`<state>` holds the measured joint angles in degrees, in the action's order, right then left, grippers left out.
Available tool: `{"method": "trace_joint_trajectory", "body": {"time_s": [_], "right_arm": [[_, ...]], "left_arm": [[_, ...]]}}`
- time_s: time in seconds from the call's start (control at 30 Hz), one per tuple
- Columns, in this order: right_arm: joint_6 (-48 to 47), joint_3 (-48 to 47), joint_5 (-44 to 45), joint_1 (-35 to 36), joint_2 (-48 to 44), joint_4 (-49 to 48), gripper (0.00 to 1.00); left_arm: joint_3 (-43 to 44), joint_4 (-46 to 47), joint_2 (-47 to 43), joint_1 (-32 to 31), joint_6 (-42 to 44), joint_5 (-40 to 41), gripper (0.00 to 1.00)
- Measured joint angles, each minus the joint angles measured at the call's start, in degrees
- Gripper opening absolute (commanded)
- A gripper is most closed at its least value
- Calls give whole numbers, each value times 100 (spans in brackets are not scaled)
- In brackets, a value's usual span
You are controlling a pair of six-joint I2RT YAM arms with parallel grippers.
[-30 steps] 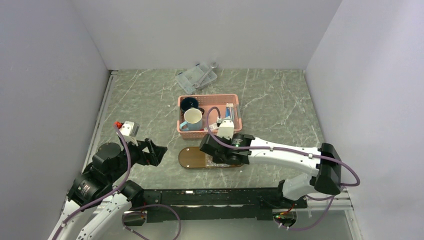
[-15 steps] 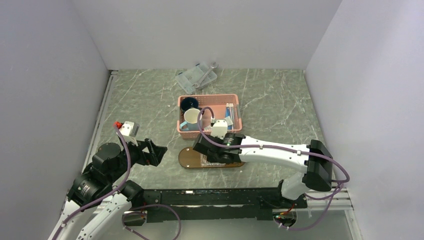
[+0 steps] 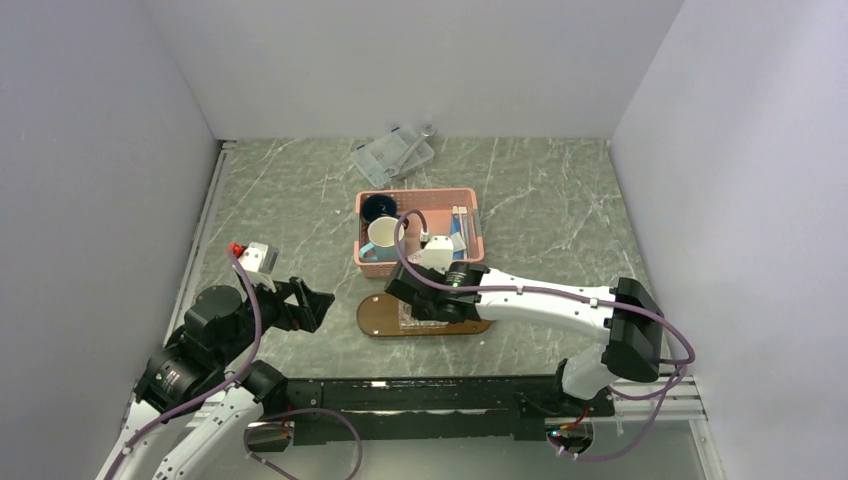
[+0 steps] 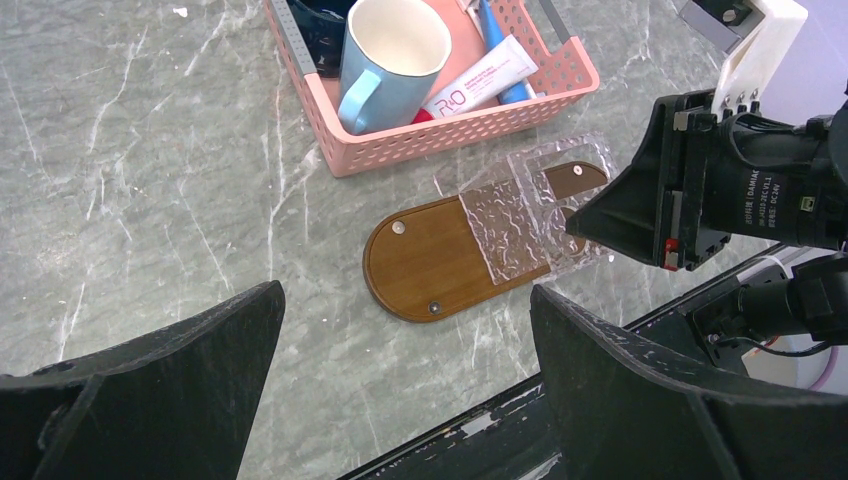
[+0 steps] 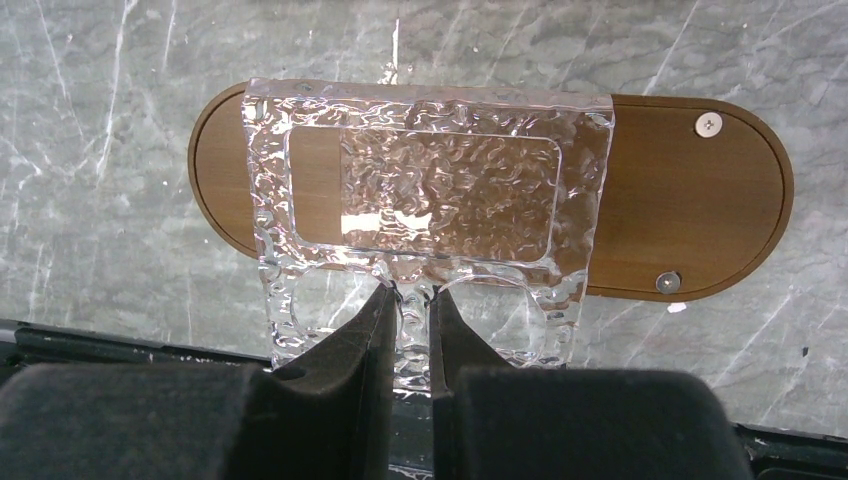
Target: Prepare toiletry sets of a toothbrush and toothpaste on the tray
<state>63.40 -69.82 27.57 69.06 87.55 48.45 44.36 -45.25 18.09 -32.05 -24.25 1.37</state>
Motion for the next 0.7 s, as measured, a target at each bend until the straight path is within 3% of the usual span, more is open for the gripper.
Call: {"method": "trace_joint_trajectory", "body": {"time_s": [0.7], "right_arm": [[-107,13,-111,-129,173,-70,0]], "left_arm": [[0,0,2,0,0,0,99]]}}
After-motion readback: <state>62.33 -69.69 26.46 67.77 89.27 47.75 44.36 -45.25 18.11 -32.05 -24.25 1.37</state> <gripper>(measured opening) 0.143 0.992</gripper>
